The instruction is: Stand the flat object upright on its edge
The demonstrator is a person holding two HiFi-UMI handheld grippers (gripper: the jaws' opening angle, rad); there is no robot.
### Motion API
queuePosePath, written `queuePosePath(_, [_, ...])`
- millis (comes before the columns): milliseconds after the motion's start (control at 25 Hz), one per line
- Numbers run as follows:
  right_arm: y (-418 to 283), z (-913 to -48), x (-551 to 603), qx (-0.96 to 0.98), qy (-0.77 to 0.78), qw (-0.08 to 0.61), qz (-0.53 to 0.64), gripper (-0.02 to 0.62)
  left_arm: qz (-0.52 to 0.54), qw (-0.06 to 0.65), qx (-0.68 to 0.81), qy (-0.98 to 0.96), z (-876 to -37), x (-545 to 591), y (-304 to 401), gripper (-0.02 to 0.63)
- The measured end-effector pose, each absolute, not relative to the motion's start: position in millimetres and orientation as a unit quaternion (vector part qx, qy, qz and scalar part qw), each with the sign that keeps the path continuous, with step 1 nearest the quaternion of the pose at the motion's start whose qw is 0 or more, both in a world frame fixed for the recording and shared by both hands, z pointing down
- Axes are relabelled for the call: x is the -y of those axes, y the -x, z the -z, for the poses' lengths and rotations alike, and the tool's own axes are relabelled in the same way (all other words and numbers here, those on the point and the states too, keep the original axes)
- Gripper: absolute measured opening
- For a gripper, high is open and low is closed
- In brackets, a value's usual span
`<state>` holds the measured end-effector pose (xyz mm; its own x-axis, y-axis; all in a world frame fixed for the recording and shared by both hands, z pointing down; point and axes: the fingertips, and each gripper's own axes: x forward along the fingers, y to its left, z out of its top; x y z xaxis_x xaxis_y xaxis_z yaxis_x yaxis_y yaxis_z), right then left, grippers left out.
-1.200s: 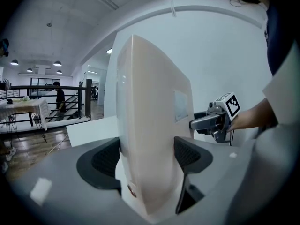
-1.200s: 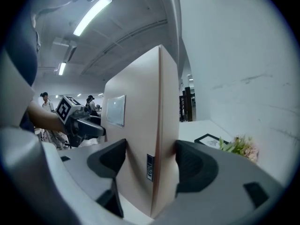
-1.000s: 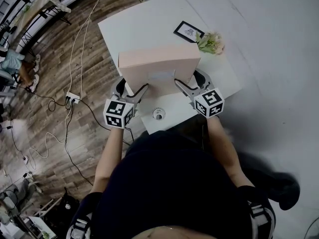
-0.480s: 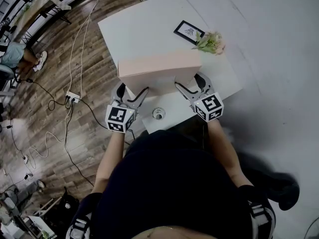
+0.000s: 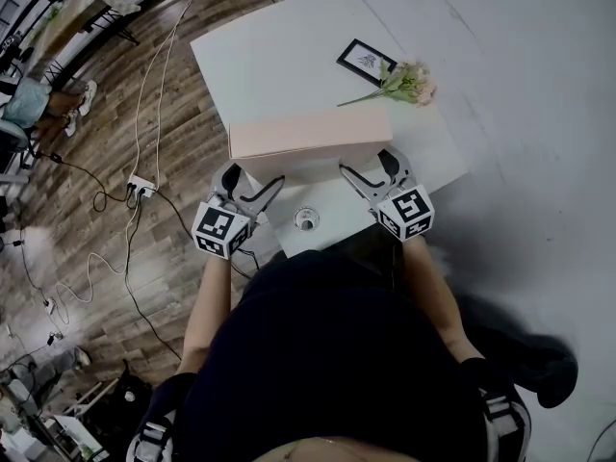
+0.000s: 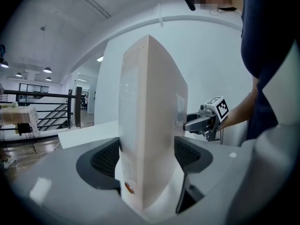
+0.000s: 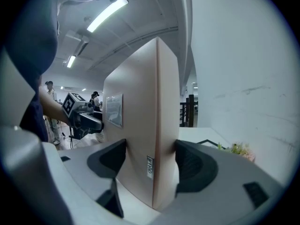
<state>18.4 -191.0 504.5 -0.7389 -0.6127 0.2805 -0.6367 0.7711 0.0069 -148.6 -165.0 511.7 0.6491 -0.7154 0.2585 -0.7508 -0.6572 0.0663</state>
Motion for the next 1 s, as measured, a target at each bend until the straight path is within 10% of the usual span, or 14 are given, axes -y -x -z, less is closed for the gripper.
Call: queuePosePath(1000, [-42,-493,189,0.908,-0.394,0.126,-0.069,0.322,-0.145,0.115,0.31,-0.933,-506,176,134,0.324])
